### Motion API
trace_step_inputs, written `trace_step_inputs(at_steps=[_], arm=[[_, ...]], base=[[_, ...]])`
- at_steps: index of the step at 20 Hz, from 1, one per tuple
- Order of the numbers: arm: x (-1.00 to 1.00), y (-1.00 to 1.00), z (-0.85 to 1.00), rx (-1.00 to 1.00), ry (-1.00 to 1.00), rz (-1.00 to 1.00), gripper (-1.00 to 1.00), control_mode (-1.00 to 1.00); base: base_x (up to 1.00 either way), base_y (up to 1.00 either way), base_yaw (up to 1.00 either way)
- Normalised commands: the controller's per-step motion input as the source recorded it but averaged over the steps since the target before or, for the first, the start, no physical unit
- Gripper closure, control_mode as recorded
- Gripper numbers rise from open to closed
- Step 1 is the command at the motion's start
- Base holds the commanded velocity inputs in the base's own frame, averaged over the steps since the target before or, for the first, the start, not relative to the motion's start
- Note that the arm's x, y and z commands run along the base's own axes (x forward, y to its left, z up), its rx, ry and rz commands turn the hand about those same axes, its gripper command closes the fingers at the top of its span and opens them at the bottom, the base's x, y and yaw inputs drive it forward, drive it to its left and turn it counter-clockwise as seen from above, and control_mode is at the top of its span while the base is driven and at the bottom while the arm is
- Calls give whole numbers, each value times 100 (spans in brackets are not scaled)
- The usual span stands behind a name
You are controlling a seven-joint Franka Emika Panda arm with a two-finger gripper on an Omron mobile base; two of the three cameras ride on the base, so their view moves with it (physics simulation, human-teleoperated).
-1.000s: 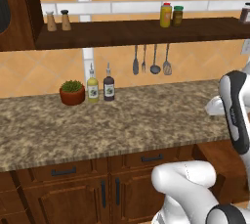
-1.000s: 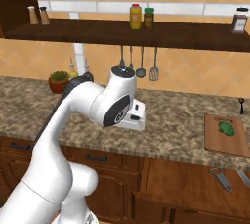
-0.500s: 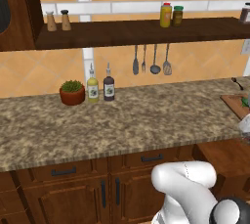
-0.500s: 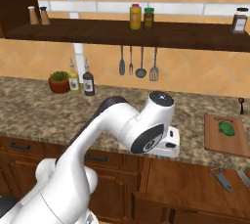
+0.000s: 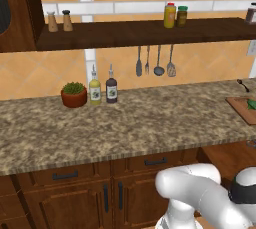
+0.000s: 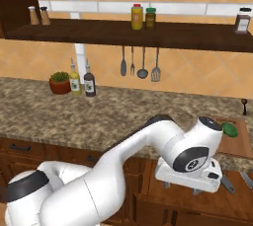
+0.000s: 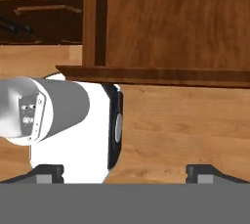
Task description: Place the appropriate cutting tool for cutting the broccoli skin on the cutting board.
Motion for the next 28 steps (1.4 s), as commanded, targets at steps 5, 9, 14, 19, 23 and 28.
trace_step_inputs(at_steps=[5,9,14,19,23,28], arm=[[12,-89,-40,0,0,2,-100,-100],[47,-74,-27,0,6,4,-100,-100],[55,-55,-53,0,5,0,-100,-100],[65,-47,-69,0,5,0,-100,-100],[54,-38,-79,0,2,0,-100,-100],[32,-29,-80,0,2,0,-100,-100]], base=[[0,0,0],[0,0,0],[0,0,0],[0,0,0],[0,0,0],[0,0,0]])
